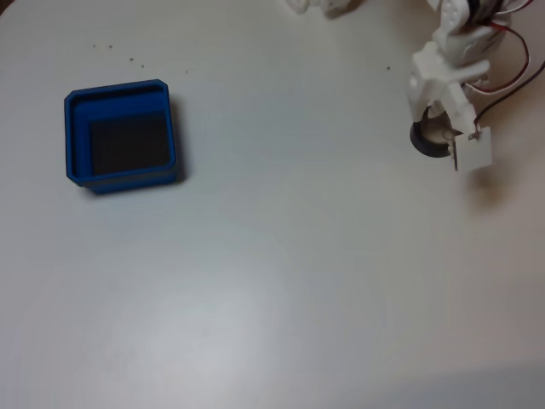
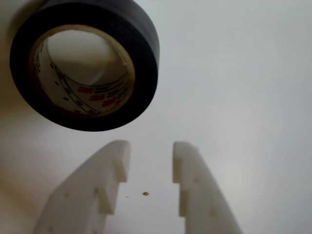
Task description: Pick the black tape roll and drop it in the blue box
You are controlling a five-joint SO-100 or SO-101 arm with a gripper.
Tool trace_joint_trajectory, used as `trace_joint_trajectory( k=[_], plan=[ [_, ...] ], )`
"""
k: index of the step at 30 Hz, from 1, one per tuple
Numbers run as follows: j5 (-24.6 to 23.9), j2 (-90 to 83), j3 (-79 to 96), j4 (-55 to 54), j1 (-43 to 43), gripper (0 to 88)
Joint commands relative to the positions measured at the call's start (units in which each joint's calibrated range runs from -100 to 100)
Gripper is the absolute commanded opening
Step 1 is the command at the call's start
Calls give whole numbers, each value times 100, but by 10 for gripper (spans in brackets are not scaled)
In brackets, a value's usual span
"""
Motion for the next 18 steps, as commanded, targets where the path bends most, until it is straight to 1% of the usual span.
trace_joint_trajectory(
  k=[1,6,18],
  plan=[
    [-30,-343,-156,-32,55,102],
    [-30,-51,-174,-32,55,157],
    [-30,359,-183,-48,55,160]
  ],
)
